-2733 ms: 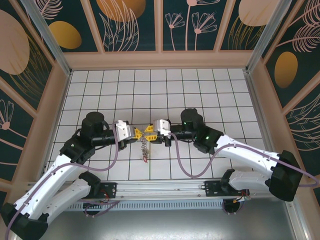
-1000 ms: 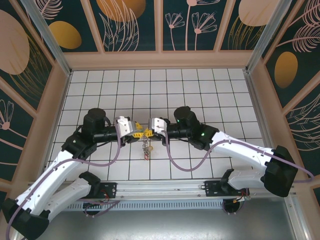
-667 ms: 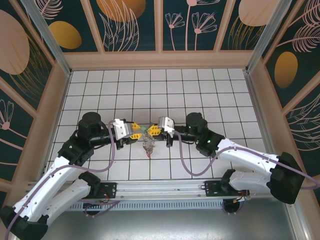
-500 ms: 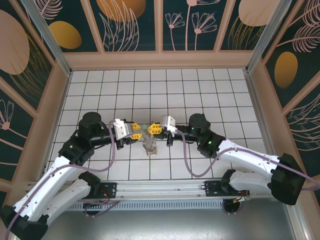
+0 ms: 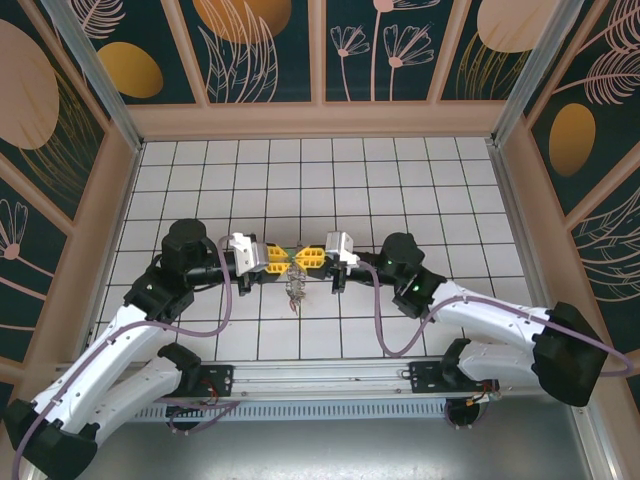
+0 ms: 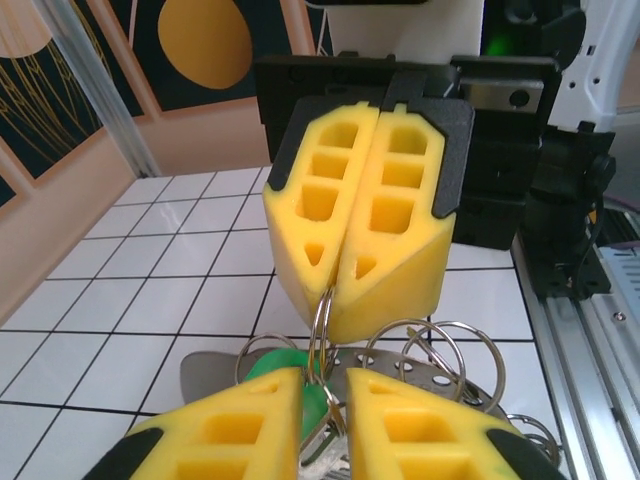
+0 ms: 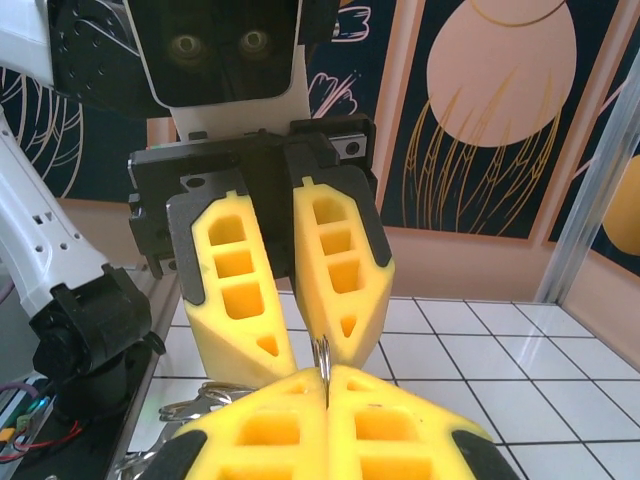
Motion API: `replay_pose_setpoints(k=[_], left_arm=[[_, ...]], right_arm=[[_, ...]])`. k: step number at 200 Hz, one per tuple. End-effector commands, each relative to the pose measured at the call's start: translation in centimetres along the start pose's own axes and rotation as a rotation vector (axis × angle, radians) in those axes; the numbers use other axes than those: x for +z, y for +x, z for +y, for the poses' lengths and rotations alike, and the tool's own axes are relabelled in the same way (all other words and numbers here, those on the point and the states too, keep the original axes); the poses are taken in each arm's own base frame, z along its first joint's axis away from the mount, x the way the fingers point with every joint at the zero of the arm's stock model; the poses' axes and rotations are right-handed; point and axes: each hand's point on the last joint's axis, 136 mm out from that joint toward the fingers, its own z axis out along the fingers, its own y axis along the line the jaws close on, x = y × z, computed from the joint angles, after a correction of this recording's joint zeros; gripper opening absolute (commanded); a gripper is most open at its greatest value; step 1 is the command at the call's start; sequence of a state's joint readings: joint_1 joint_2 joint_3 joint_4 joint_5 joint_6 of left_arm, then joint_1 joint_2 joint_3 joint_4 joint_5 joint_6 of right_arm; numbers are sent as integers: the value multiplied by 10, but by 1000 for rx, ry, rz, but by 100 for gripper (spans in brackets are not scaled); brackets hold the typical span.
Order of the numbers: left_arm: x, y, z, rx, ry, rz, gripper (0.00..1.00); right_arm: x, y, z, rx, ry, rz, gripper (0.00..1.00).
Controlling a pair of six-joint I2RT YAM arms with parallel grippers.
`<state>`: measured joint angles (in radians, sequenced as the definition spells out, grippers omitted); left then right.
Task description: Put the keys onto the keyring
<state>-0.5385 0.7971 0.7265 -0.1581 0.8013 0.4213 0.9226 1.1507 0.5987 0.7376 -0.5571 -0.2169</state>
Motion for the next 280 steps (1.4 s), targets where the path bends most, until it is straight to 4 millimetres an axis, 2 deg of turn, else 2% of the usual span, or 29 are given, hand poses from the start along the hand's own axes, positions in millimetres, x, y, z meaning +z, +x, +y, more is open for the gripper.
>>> replay_pose_setpoints(k=[1,11,27,54,76,92,114,127,144,182,224,267,280], left_arm=[[0,-11,-3,17,28,-48,15],[0,-13,-3,20,28,-54,14],[0,-14,-4,25,31,-57,0],[-3,-12,-1,42,2,-35,0],[-7,-4,4,54,-41,40,0],[-10,2,3,63,-43,89,0],[-11,8,3,62,-41,130,0],[-11,9,3,50,-34,143,0],[-11,10,0,34,-5,161,0],[-10,16,1,19,11,216,0],[-6,18,3,11,24,225,0],[-5,18,1,18,39,220,0],[-6,18,1,22,37,223,0]], right_arm=[[1,-28,4,-36,-27,-122,0],[4,-28,5,-31,-36,-124,0],[7,-26,7,-23,-49,-119,0],[9,-11,5,-64,-56,-22,0],[0,11,-4,-143,-92,211,18],[-8,20,-8,-193,-112,339,22],[-17,25,-8,-229,-144,428,30],[-19,26,-11,-246,-145,477,32],[-17,27,-12,-251,-158,503,32],[-2,17,-4,-256,-212,445,32],[16,23,3,-221,-244,437,30],[26,20,5,-187,-247,375,20],[27,22,5,-183,-247,384,11]])
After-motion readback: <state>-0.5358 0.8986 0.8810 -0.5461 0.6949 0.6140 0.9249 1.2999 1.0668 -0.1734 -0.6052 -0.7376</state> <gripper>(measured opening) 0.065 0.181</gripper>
